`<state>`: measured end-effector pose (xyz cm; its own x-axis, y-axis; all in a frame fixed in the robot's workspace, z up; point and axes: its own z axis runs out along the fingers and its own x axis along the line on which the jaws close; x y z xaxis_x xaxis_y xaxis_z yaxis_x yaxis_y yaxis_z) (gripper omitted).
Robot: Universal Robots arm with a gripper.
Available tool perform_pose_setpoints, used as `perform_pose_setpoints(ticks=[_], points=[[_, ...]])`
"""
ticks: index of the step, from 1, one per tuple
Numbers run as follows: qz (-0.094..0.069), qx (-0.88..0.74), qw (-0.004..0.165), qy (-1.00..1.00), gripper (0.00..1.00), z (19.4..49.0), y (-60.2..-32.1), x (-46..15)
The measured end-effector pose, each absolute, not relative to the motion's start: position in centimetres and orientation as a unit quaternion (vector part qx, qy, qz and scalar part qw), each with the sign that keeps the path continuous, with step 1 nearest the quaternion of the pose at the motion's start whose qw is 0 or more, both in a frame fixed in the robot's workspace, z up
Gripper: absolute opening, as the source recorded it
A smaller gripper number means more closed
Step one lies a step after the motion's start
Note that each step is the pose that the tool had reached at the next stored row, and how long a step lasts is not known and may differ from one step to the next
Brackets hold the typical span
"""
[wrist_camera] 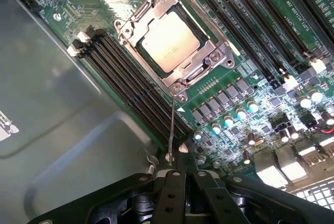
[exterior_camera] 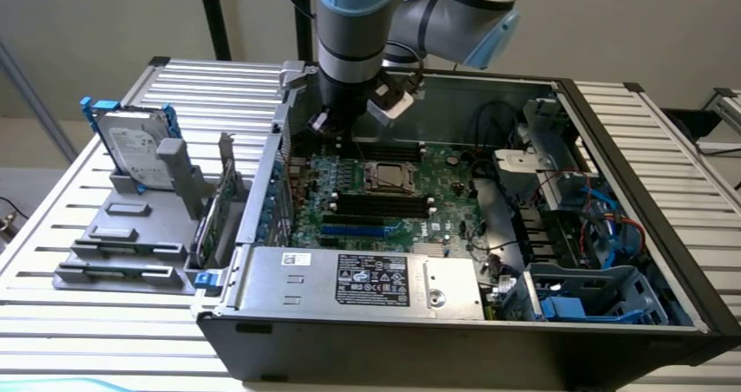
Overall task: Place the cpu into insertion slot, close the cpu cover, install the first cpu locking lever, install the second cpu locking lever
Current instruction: 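Install the first cpu locking lever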
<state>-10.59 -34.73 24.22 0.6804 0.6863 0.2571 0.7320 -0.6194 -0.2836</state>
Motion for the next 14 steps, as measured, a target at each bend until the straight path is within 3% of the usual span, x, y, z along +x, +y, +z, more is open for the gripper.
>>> perform_pose_setpoints(ticks=[14], points=[[-0.066, -0.904, 0.186, -0.379, 0.11, 24.2, -34.5, -8.9]])
